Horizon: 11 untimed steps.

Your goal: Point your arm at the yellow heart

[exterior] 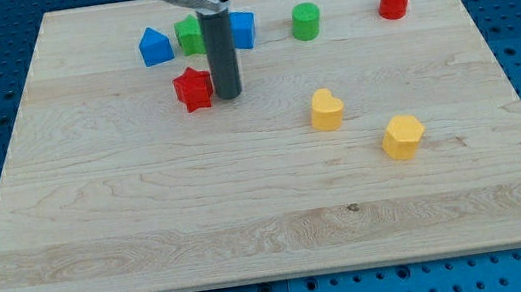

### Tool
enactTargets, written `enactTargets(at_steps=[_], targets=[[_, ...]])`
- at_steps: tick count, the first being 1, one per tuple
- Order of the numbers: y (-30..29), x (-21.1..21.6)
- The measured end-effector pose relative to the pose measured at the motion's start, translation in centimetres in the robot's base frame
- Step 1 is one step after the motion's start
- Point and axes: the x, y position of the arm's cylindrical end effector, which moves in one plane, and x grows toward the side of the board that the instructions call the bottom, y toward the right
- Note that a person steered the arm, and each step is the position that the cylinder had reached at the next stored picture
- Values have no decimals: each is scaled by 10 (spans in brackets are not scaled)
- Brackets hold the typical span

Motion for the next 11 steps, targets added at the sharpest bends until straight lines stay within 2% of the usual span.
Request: enactTargets(at_steps=[3,4,6,11], targets=[[134,2],[150,20],[150,67],[133,81]])
